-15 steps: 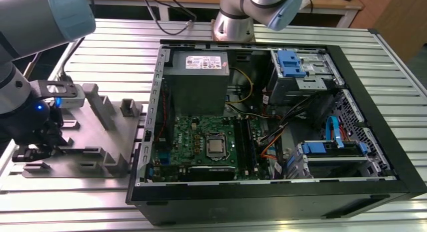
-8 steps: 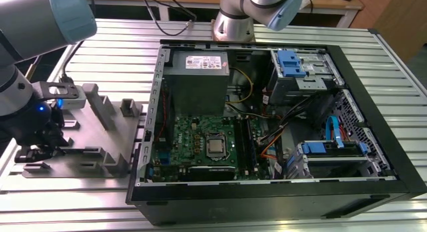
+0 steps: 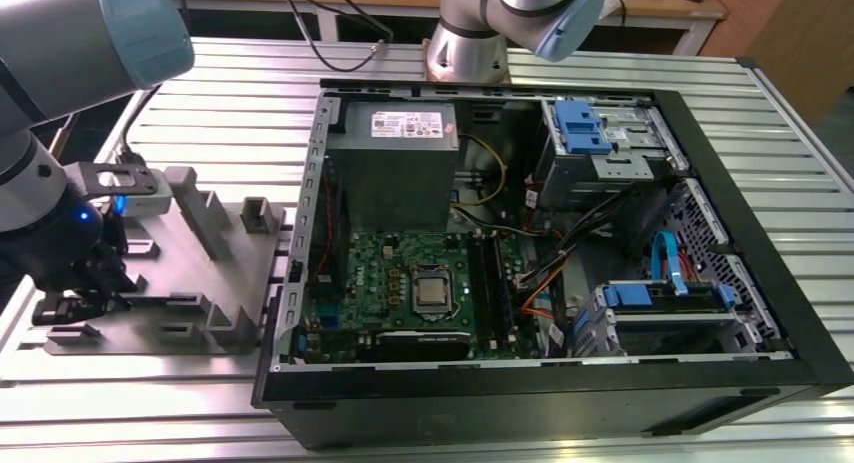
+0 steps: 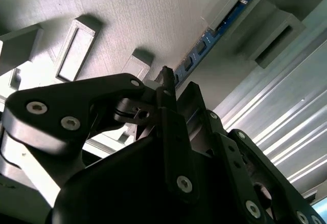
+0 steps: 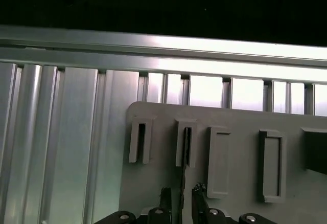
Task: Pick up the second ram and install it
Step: 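Pick up the second ram and move it above second insertion slot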
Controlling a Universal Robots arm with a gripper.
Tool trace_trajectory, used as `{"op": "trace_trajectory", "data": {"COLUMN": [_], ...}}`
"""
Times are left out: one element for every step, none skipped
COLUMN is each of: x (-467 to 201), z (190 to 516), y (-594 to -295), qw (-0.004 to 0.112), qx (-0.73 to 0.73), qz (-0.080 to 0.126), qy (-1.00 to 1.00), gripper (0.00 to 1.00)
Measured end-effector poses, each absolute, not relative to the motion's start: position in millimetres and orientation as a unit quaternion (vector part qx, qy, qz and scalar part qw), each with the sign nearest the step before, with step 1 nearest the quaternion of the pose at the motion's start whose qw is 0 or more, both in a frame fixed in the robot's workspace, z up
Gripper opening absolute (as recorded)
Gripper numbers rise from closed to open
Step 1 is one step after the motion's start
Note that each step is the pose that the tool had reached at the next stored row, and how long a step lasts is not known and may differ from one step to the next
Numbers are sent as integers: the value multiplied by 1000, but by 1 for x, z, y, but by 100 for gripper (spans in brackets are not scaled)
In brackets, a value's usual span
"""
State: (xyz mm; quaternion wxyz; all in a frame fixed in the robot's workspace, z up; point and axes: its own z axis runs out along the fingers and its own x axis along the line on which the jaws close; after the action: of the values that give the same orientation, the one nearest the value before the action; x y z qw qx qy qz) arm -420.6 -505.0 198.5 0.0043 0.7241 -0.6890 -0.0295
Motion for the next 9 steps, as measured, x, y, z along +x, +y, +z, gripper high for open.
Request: {"op": "trace_trajectory", "data": {"x": [-421,-421,-421,-421,-421,-421,-421,-421,-421], "z": [198,198,198,198,198,198,198,198,198], "y": [-505,-505,-505,-505,-505,-505,-504,-504,-504], "qw": [4,4,4,4,4,3,3,3,3], "qx": [724,724,725,725,725,725,725,725,725], "qz": [-29,-30,-29,-30,-30,-30,-30,-30,-30], "qy": [-689,-689,-689,-689,-689,-689,-689,-689,-688], "gripper": [27,27,27,27,27,27,27,27,27]}}
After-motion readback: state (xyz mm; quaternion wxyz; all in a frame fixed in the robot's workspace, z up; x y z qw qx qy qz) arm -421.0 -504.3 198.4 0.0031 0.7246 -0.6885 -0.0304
